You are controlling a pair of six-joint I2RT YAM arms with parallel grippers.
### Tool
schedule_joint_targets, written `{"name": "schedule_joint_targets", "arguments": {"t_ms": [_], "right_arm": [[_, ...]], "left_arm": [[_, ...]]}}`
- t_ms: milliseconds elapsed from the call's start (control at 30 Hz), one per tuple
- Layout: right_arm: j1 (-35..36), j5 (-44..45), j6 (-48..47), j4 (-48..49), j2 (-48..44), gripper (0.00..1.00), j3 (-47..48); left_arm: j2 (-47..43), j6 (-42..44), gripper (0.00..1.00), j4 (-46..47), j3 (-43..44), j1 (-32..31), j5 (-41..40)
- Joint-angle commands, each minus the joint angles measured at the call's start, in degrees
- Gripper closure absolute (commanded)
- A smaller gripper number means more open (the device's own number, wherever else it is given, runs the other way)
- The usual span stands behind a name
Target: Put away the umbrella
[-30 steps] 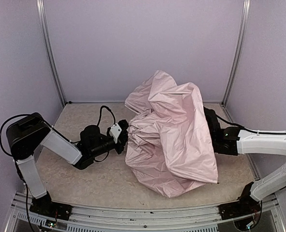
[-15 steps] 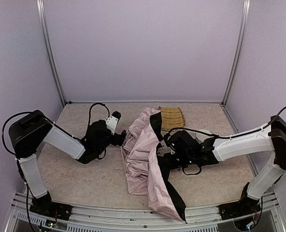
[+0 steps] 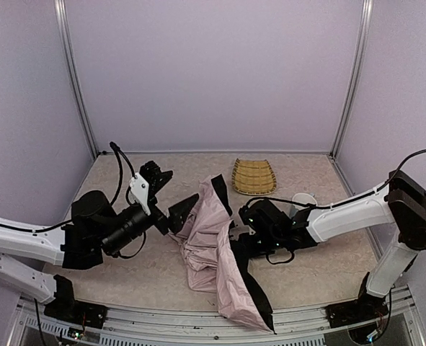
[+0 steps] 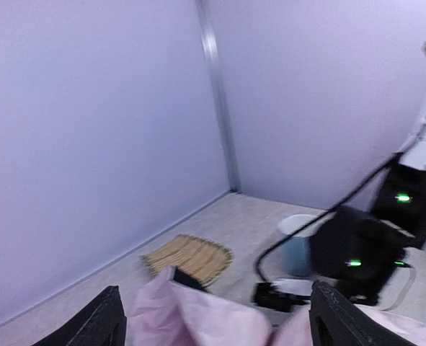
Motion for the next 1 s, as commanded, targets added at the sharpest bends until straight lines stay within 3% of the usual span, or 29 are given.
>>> {"name": "schedule_joint_targets", "arguments": {"t_ms": [0, 133, 333, 433, 533, 600, 733, 867, 967], "right_arm": [[-0.58, -3.52, 1.39, -2.29, 2.6, 1.0, -1.53], [-0.97, -4.16, 0.98, -1.41, 3.56, 1.0, -1.01], [-0.98, -4.57, 1.75, 0.21, 3.91, 1.0, -1.48], [-0.99, -5.18, 1.98, 0.32, 4.6, 1.0, -1.21], [-0.86, -5.61, 2.28, 0.0, 4.7, 1.0, -1.3], [-0.81, -5.75, 2.71, 0.53, 3.84, 1.0, -2.0], [-0.76, -5.98, 3.11, 0.97, 2.51, 1.0, -3.05], [-0.58, -6.45, 2.58, 0.41, 1.97, 1.0, -3.56], [-0.43, -7.73, 2.34, 1.66, 1.18, 1.0, -4.87]], "left_arm": [[-5.7, 6.5, 0.15, -10.9, -4.49, -11.26, 20.42], [-1.14, 11.8, 0.02, -13.44, -5.24, -20.89, 21.62], [14.1, 16.84, 0.01, -17.41, 3.57, -24.51, 19.75], [19.87, 19.69, 0.01, -8.09, 3.04, -24.18, 15.34], [25.7, 22.18, 0.03, 3.64, 2.29, -24.03, 4.85], [28.6, 23.9, 0.19, 8.31, 3.46, -23.72, -3.86], [28.29, 26.71, 0.77, 13.65, 3.52, -23.02, -10.85], [20.9, 19.28, 0.97, 7.97, 2.05, -19.79, -2.38], [16.05, 10.94, 1.0, 6.19, 0.49, -13.5, 3.64]]}}
